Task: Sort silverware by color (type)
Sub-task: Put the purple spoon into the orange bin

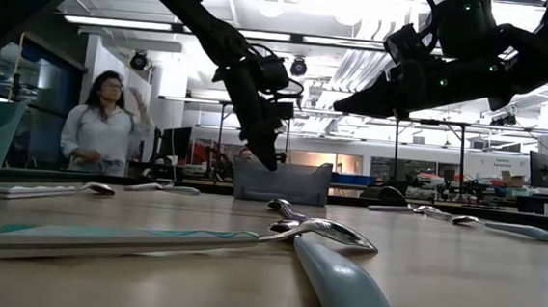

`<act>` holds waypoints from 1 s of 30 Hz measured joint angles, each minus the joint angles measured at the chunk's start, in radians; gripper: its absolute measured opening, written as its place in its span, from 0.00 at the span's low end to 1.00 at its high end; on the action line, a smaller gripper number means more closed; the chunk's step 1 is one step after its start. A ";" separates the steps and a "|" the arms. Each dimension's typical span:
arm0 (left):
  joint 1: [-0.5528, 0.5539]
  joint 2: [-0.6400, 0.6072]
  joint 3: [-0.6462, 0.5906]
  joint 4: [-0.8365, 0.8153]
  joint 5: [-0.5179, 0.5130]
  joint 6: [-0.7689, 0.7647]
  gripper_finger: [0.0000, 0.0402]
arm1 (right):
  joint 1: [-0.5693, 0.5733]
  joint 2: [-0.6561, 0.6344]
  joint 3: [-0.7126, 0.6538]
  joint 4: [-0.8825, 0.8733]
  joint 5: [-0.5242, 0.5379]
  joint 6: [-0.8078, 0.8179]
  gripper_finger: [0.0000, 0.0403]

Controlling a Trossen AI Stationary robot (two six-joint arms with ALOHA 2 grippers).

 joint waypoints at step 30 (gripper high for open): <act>-0.158 -0.148 -0.238 0.416 -0.004 -0.059 0.00 | 0.000 0.000 0.000 -0.010 0.041 -0.027 0.00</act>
